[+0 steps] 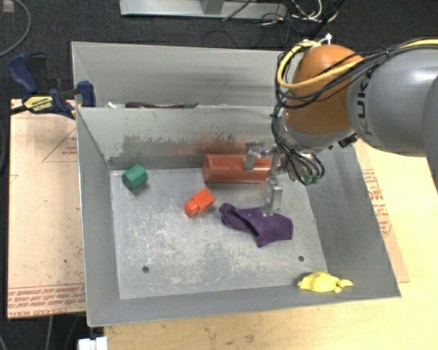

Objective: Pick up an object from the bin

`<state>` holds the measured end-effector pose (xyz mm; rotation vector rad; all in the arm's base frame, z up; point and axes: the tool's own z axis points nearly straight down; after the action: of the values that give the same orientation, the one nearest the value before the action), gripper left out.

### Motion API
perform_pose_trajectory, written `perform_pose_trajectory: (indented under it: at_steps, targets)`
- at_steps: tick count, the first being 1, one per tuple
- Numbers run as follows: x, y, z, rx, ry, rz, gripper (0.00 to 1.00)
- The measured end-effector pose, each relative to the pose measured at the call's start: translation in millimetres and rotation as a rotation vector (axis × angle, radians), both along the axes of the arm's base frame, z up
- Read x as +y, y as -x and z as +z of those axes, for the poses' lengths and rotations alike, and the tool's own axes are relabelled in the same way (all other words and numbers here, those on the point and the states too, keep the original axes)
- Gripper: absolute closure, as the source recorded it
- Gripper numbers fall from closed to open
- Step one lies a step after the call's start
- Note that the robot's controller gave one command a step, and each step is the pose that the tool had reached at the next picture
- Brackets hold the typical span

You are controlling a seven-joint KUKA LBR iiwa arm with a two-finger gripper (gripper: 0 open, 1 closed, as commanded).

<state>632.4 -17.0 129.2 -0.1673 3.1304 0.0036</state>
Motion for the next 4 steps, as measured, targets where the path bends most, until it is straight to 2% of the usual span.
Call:
perform_pose_trajectory:
  at_steps: [1, 2, 3, 4]
  targets:
    - [18.9, 16.1, -13.4, 0.001, 0.001, -0.174, 0.00]
    - [13.2, 39.8, -57.4, -0.007, -0.001, 0.060, 1.00]
    - [13.2, 39.8, -57.4, -0.007, -0.001, 0.060, 1.00]
    - [11.8, 44.2, -29.1, 0.004, -0.002, 0.086, 1.00]
